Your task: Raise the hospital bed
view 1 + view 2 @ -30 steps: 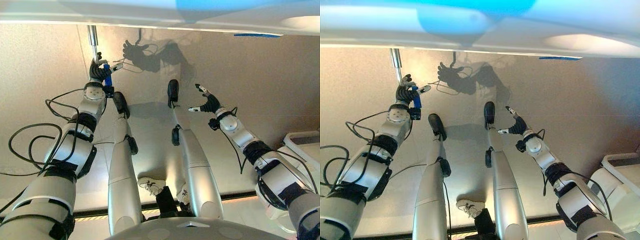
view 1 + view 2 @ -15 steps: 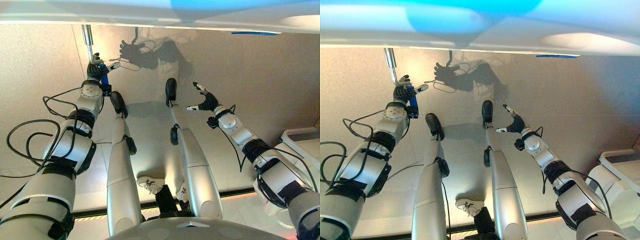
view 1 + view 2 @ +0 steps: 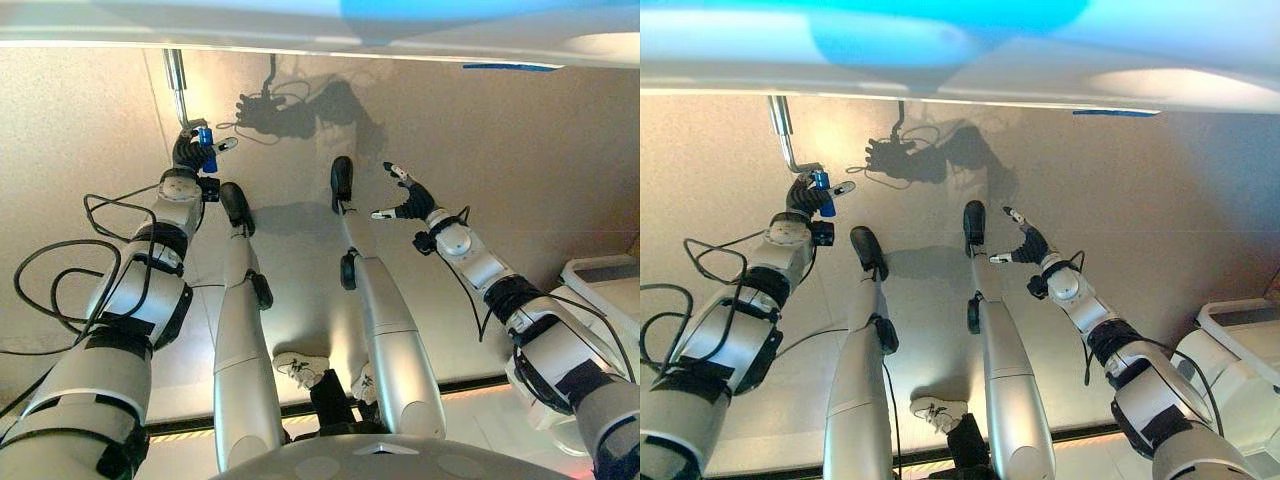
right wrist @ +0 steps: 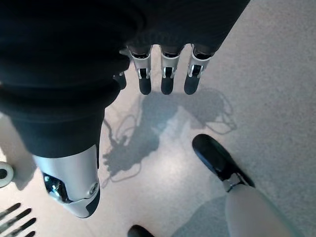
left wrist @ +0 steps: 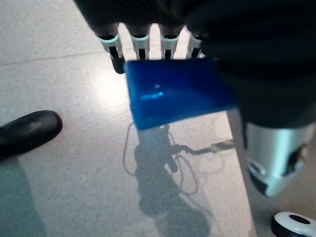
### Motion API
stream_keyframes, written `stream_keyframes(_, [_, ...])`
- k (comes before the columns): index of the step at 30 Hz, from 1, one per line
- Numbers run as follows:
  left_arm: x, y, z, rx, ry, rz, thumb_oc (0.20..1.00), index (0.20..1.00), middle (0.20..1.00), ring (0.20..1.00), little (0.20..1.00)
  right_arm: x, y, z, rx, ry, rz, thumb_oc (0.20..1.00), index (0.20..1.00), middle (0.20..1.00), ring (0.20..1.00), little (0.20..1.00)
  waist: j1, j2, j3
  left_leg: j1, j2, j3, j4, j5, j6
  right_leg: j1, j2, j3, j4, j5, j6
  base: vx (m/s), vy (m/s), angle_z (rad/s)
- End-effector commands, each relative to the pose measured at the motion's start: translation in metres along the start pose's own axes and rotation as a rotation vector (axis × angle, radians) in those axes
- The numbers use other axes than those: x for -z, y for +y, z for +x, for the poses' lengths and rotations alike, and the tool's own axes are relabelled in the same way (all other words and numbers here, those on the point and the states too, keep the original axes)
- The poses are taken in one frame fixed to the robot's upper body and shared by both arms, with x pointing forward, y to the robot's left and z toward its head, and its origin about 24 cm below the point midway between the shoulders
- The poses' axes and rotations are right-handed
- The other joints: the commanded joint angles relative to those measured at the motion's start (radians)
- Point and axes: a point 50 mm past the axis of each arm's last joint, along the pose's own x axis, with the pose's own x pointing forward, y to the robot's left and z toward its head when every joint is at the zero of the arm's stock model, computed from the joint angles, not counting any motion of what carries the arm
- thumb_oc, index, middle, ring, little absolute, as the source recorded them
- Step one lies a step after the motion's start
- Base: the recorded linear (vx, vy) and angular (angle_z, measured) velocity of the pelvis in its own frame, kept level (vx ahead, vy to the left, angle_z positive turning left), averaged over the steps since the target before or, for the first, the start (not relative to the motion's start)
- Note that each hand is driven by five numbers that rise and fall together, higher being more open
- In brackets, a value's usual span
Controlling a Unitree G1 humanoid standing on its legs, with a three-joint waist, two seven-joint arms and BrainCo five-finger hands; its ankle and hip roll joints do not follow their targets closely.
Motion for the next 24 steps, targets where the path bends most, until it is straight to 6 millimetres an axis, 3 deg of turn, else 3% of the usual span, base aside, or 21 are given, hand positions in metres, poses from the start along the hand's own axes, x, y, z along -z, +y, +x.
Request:
stream_keyframes(1, [0.0116,0.0109,-0.0014,-0.030,0.042,-0.018,1.000,1.000,1.000,1.000,1.000,-0.0102,-0.0042,0.0030,0.009,-0.044,0.026,1.000,1.000,1.000,1.000,1.000,0.011,-0.044,0.022,0.037,-0.025,-0.020,0.021,-0.037,0.025,0.008,0.023,0.022,0.060,-0.015,0.102,0.00,0.000,0.00])
stream_keyframes(22, [0.0044,0.0065,0.0000,-0.009,0.028,-0.005,1.000,1.000,1.000,1.000,1.000,-0.0128,-0.0006,0.0012,-0.004,-0.059,0.035,1.000,1.000,1.000,1.000,1.000,0.006,-0.054,0.031,0.042,-0.024,-0.023,0.023,-0.037,0.025,0.011,0.026,0.023,0.060,-0.012,0.102,0.00,0.000,0.00])
stream_keyframes(23, [0.0044,0.0064,0.0000,-0.009,0.028,-0.005,0.881,0.881,0.881,0.881,0.881,-0.0127,-0.0006,0.0011,-0.003,-0.059,0.035,1.000,1.000,1.000,1.000,1.000,0.006,-0.054,0.031,0.042,-0.024,-0.023,0.023,-0.037,0.025,0.011,0.026,0.023,0.060,-0.012,0.102,0.00,0.000,0.00])
stream_keyframes(24, [0.0042,0.0056,0.0000,-0.005,0.025,-0.004,0.291,0.291,0.291,0.291,0.291,-0.0122,-0.0008,0.0005,-0.002,-0.058,0.036,1.000,1.000,1.000,1.000,1.000,0.006,-0.054,0.031,0.042,-0.024,-0.023,0.025,-0.038,0.025,0.010,0.026,0.023,0.061,-0.012,0.103,0.00,0.000,0.00])
